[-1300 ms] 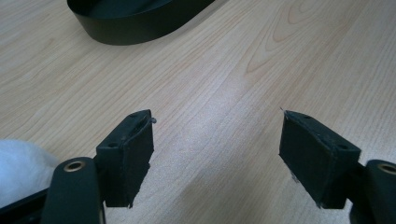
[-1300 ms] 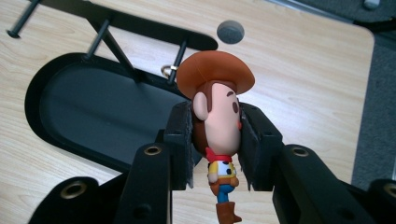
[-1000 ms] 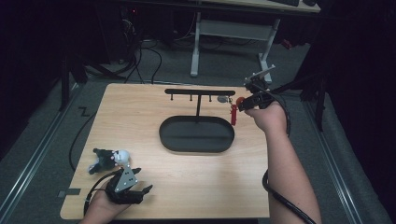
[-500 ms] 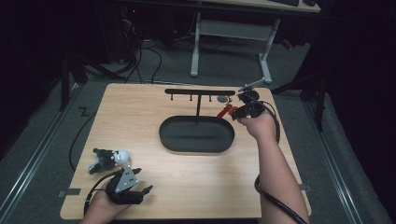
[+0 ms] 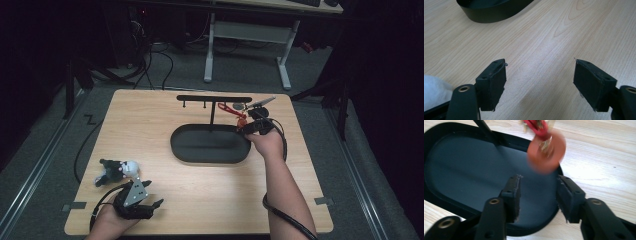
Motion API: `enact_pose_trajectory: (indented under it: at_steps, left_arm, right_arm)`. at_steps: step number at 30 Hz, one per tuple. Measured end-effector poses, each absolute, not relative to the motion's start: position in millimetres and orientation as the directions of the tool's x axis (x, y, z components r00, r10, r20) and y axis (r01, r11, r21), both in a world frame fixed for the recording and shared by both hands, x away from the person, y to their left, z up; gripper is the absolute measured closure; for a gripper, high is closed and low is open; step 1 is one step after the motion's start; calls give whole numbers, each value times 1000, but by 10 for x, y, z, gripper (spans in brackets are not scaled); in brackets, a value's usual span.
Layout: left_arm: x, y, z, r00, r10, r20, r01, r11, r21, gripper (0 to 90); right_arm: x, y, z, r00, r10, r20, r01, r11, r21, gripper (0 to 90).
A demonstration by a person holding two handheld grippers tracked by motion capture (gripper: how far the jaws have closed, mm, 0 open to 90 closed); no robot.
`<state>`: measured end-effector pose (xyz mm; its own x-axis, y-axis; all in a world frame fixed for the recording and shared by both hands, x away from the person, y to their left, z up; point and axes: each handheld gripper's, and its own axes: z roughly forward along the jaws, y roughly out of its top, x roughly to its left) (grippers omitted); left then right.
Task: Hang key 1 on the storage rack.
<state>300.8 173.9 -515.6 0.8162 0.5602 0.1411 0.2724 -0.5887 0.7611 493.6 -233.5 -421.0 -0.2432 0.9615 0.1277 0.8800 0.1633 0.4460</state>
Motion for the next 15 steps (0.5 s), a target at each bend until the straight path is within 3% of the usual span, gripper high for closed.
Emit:
enact_pose_trajectory:
  at_steps: [9, 15]
  left_arm:
    - [3008, 1719, -5161, 815, 561, 145, 269, -588, 763, 266]
    - [3015, 1742, -5118, 807, 571, 151, 273, -587, 762, 272]
  right_arm:
    - [4753, -2376, -4259, -246, 958, 145, 856, 144, 496, 448]
    - [4405, -2389, -4386, -306, 948, 84, 816, 216, 537, 382]
